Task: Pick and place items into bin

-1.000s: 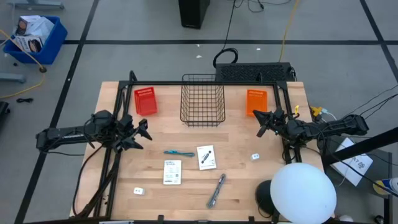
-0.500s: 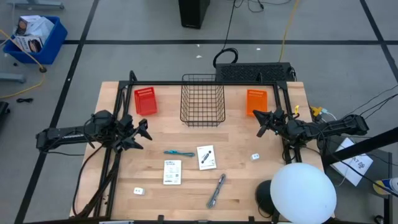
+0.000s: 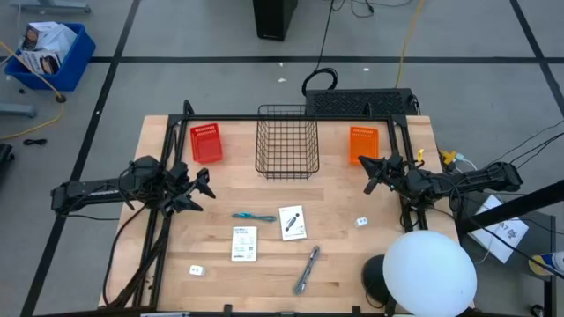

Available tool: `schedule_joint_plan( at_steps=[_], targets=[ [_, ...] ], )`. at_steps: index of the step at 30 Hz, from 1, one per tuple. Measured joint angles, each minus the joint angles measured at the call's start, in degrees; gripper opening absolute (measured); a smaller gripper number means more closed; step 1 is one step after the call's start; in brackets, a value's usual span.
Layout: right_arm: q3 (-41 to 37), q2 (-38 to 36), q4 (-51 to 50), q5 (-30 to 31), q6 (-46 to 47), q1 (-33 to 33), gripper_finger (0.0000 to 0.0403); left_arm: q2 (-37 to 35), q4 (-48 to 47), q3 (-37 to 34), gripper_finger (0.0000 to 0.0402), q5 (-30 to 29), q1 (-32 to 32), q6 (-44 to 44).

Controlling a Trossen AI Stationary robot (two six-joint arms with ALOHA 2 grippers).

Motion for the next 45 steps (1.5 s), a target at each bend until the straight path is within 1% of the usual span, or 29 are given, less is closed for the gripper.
schedule_joint_plan(
  at_steps=[18, 20, 23, 29, 33, 41, 42, 45],
  targets=[
    [0.00, 0.01, 0.40, -0.01, 0.36, 0.00, 0.0000, 0.00, 0.00, 0.00, 0.0267, 0.00, 0.00, 0.00],
    [0.02, 0.01, 0.39, -0.02, 2.33, 0.01, 0.0000, 0.00, 0.00, -0.02, 0.0267, 0.00, 0.00, 0.00],
    [0.00, 0.00, 0.06, -0.29, 8.91, 0.00, 0.0000, 0.00, 0.00, -0.02, 0.0267, 0.00, 0.00, 0.00],
    [0.02, 0.01, 1.18, -8.04, 18.54, 0.01, 0.0000, 0.00, 0.00, 0.01, 0.0267, 0.00, 0.00, 0.00],
    [0.02, 0.63, 1.35, -10.25, 18.50, 0.04, 0.0000, 0.00, 0.00, -0.02, 0.0267, 0.00, 0.00, 0.00],
    [0.02, 0.72, 5.32, -22.51, 20.53, 0.02, 0.0000, 0.00, 0.03, 0.00, 0.0267, -0.05, 0.00, 0.01],
    [0.02, 0.74, 5.55, -22.65, 21.56, 0.05, 0.0000, 0.00, 0.24, -0.02, 0.0267, -0.73, 0.09, 0.30],
    [0.02, 0.82, 5.63, -22.70, 26.66, 0.00, 0.0000, 0.00, 2.57, -0.02, 0.0267, -6.74, 0.13, 4.28]
  ],
)
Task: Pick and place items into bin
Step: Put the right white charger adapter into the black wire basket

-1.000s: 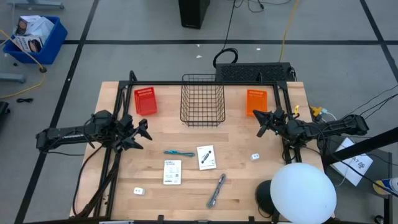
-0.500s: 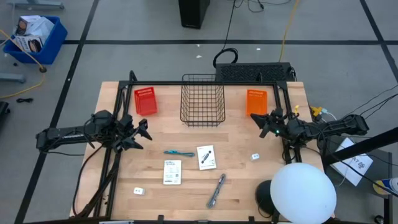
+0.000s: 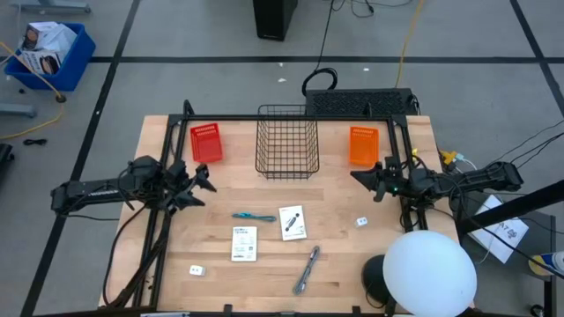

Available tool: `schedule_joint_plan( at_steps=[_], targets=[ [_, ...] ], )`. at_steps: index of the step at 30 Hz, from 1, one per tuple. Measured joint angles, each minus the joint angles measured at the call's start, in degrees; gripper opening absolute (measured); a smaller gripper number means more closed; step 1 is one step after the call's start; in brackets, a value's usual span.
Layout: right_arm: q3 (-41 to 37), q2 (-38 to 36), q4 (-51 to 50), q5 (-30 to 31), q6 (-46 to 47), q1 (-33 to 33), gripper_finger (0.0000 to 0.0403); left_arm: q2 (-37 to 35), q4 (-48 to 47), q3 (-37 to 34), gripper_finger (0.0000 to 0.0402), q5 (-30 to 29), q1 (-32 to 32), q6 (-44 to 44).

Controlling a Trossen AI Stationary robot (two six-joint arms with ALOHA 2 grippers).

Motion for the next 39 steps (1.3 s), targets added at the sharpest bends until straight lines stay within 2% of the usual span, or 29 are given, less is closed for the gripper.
schedule_joint_plan(
  at_steps=[2, 8, 12, 14, 18, 23, 26, 31, 36, 39],
  targets=[
    [0.00, 0.17, -0.53, -1.36, 2.41, 0.00, 0.0000, 0.00, 0.68, 0.00, 0.0267, -3.88, -0.02, 1.33],
    [0.00, 3.96, -3.09, -3.21, 0.74, 0.00, 0.0000, 0.01, 3.35, 0.00, 0.0267, -12.91, -0.02, 1.75],
    [0.00, 7.12, -2.82, -4.37, 0.58, -0.02, 0.0000, 0.00, 3.94, 0.00, 0.0267, -14.13, -0.02, 1.65],
    [0.00, 8.74, -1.56, -6.98, -1.16, 0.01, 0.0000, 0.00, 3.84, 0.00, 0.0267, -14.13, -0.02, 1.62],
    [-0.02, 12.77, 7.02, -17.20, -11.93, 2.99, 0.0000, 0.00, 3.84, 0.00, 0.0267, -14.15, -0.02, 1.84],
    [0.00, 18.17, 19.42, -17.65, -33.69, 10.18, 0.0000, 0.00, 3.84, 0.00, 0.0267, -14.16, -0.02, 1.89],
    [0.00, 20.21, 20.20, -17.41, -38.19, 12.49, 0.0000, 0.00, 3.84, 0.00, 0.0267, -14.18, -0.02, 1.89],
    [2.62, 22.05, 12.84, -16.95, -34.18, 14.70, 0.0000, 0.00, 3.85, 0.00, 0.0267, -14.30, -0.02, 3.53],
    [8.03, 25.80, 3.32, -9.59, -36.43, 18.16, 0.0000, 0.00, 3.75, 0.00, 0.0267, -14.30, -0.02, 3.83],
    [12.29, 26.96, -4.69, -8.29, -37.18, 18.26, 0.0000, 0.00, 3.73, 0.00, 0.0267, -14.30, -0.02, 3.83]
  ],
)
